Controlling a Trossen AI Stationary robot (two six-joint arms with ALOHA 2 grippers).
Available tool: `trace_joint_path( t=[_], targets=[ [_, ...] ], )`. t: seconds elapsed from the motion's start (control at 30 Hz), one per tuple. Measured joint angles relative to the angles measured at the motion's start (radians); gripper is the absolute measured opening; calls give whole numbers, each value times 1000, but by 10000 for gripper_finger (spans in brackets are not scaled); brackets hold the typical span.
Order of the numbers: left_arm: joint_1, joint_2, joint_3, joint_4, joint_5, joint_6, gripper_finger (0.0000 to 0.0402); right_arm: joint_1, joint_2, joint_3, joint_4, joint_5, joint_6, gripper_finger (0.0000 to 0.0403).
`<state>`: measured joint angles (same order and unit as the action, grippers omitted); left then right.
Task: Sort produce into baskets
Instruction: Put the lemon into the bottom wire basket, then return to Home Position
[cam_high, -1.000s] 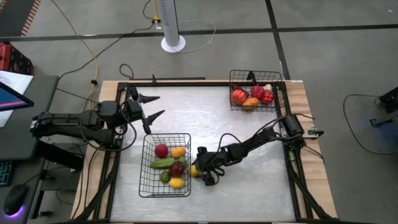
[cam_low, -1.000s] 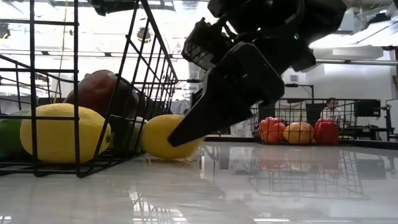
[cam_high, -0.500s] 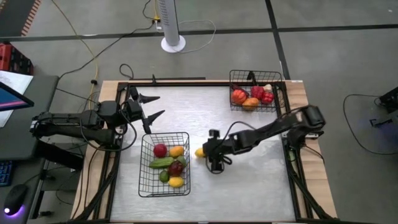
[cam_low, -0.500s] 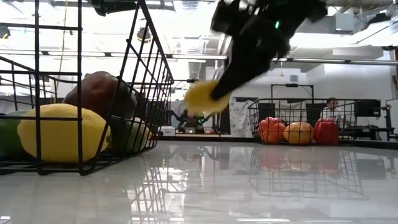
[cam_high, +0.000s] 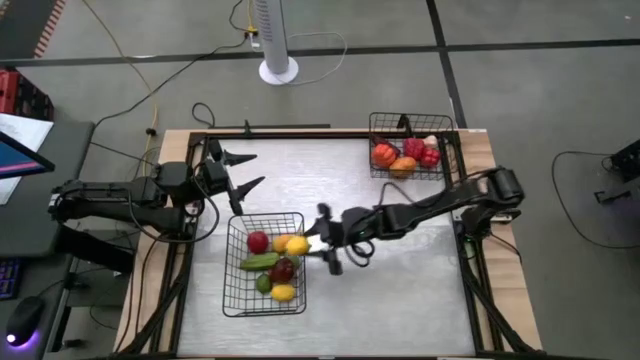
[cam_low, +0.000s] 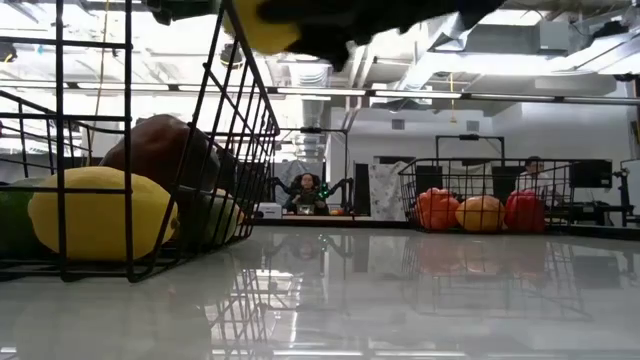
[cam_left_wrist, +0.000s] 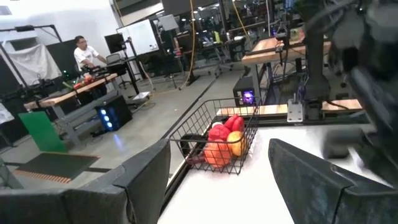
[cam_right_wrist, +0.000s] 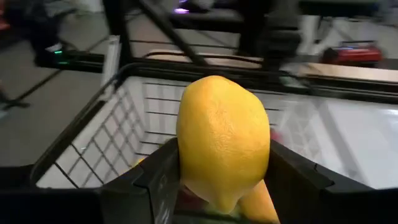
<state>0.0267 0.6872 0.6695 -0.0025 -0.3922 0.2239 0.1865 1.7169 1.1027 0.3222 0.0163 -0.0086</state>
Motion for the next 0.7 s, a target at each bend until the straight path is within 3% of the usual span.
trace_joint_path(
  t=[0.13, 0.37, 0.57, 0.7],
  targets=[
    [0, 0, 0, -4, 3, -1, 258, -5, 108, 98, -42, -91, -24, 237],
    [0, 0, 0, -6, 19, 0, 258, -33, 155, 288, -384, -134, -68, 286],
    [0, 0, 0, 1, 15, 0, 258, -55, 117, 325, -531, -64, -60, 316],
    [0, -3, -12, 32, 105, 30, 258, -65, 66, 316, -679, 40, -48, 316]
  ],
)
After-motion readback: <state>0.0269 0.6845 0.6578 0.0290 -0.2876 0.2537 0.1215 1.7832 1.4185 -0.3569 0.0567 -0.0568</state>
